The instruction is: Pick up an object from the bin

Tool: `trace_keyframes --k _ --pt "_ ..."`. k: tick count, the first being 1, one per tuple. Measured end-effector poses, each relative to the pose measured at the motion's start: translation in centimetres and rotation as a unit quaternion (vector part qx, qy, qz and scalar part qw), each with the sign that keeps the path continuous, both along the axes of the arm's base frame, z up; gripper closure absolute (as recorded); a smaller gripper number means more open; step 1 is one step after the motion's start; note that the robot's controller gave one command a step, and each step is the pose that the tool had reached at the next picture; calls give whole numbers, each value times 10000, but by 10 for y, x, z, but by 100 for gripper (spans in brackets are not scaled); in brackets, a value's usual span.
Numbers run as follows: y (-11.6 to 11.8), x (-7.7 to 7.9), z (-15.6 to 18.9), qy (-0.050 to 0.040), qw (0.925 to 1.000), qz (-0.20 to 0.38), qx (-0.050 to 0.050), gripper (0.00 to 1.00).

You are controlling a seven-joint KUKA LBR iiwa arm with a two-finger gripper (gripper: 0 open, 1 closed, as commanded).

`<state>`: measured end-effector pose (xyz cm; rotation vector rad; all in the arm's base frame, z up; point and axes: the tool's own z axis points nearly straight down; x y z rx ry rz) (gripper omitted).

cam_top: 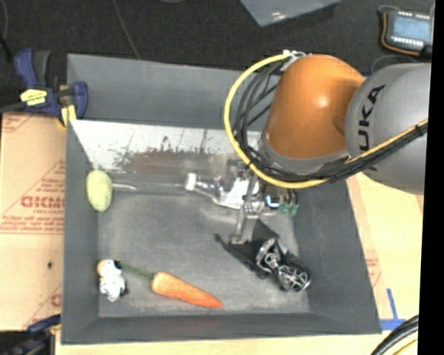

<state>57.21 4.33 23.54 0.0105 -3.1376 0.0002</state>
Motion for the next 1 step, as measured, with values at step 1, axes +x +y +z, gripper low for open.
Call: trace_keyframes --k 1 --pt "0 1 5 -41 10000 -6 4 0"
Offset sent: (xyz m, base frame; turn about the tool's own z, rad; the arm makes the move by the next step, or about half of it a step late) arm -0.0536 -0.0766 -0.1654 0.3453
